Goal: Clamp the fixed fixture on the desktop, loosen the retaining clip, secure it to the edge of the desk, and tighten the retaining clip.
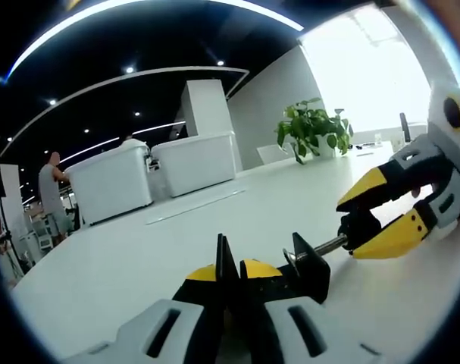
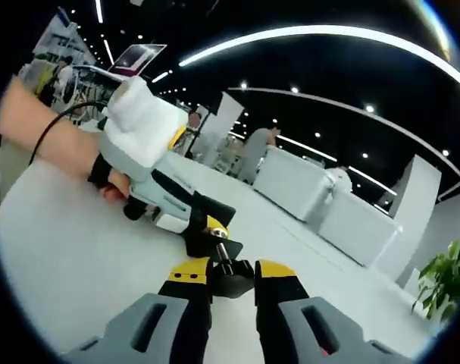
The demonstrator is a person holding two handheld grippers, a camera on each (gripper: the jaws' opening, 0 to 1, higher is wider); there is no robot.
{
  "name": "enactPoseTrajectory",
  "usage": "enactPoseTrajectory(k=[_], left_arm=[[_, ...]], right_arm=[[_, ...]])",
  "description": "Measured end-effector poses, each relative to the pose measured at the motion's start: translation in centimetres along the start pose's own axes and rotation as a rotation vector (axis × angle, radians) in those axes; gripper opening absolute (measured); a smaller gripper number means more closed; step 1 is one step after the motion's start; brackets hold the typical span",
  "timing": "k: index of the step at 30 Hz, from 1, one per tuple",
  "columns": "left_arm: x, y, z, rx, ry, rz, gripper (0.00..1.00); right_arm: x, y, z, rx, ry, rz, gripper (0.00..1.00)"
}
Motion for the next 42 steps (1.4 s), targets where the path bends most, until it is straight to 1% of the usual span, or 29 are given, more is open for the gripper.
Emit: enactPoseTrajectory(k=[2, 5, 10, 13, 15, 18, 19, 21, 22, 23, 25, 27, 29, 35, 38, 40, 42], left_arm=[[0.0, 0.0, 0.0, -0.003, -0.010, -0.001, 0.08], [-0.1, 0.0, 0.0, -0.010, -0.035, -0.003, 0.09], [-0.1, 0.3, 0.1, -0.002, -0.039, -0.008, 0.10], [-0.3, 0.5, 0.2, -0.001, -0.027, -0.025, 0.15], [-0.4, 0.8, 0.4, -0.009, -0.038, -0.033, 0.17], [-0.1, 1.4, 1.6, -0.107, 0.022, -0.043, 0.17], [0.1, 1.6, 1.8, -0.128, 0.039, -0.041, 0.17], [0.4, 1.8, 2.0, -0.144, 0.055, -0.035, 0.18], [0.4, 1.8, 2.1, -0.148, 0.058, -0.035, 0.21], [0.7, 2.0, 2.4, -0.180, 0.074, -0.026, 0.23], [1.0, 2.2, 2.7, -0.215, 0.080, -0.027, 0.26], [1.1, 2.4, 3.2, -0.251, 0.101, -0.039, 0.26], [1.6, 2.5, 3.5, -0.277, 0.127, -0.028, 0.26], [2.4, 2.9, 3.9, -0.327, 0.185, -0.003, 0.28], [2.8, 2.9, 3.9, -0.328, 0.213, 0.005, 0.28], [2.9, 2.8, 3.9, -0.326, 0.226, 0.007, 0.28], [2.9, 2.8, 3.9, -0.331, 0.231, 0.008, 0.28]], right_arm=[[-0.1, 0.2, -0.1, 0.006, -0.025, 0.001, 0.24], [-0.3, 0.6, -0.3, 0.025, -0.031, -0.005, 0.28], [-0.1, 1.6, -0.9, 0.051, -0.024, -0.007, 0.28], [-0.2, 2.2, -0.9, 0.061, -0.033, -0.014, 0.28], [-0.2, 2.5, -0.8, 0.063, -0.035, -0.019, 0.28], [-0.3, 2.8, -0.5, 0.072, -0.034, -0.020, 0.28], [-0.3, 2.8, -0.5, 0.072, -0.030, -0.018, 0.28], [-0.4, 2.9, -0.4, 0.075, -0.024, -0.019, 0.28], [-0.5, 3.1, -0.2, 0.078, -0.020, -0.022, 0.28], [-0.5, 3.2, -0.1, 0.079, -0.019, -0.023, 0.28], [-0.7, 3.4, 0.0, 0.078, -0.022, -0.027, 0.28], [-0.8, 3.4, 0.1, 0.077, -0.030, -0.026, 0.28], [-0.9, 3.6, 0.2, 0.083, -0.017, -0.016, 0.28], [-1.7, 4.1, 0.9, 0.103, 0.017, -0.012, 0.28], [-2.1, 4.2, 1.3, 0.117, 0.017, -0.014, 0.26], [-2.3, 4.3, 1.6, 0.133, 0.007, 0.001, 0.25], [-2.5, 4.5, 1.8, 0.149, 0.034, 0.008, 0.25]])
Point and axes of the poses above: the point that each gripper's makers call its tool centre point, and the gripper's own axes: y roughly backward along the fingers, x roughly to its left, z roughly out of its top, the point moved 9 cm from there along y, roughly backward along the fingers, and after that the axes turned 11 degrees about y, right-handed, at the moved point
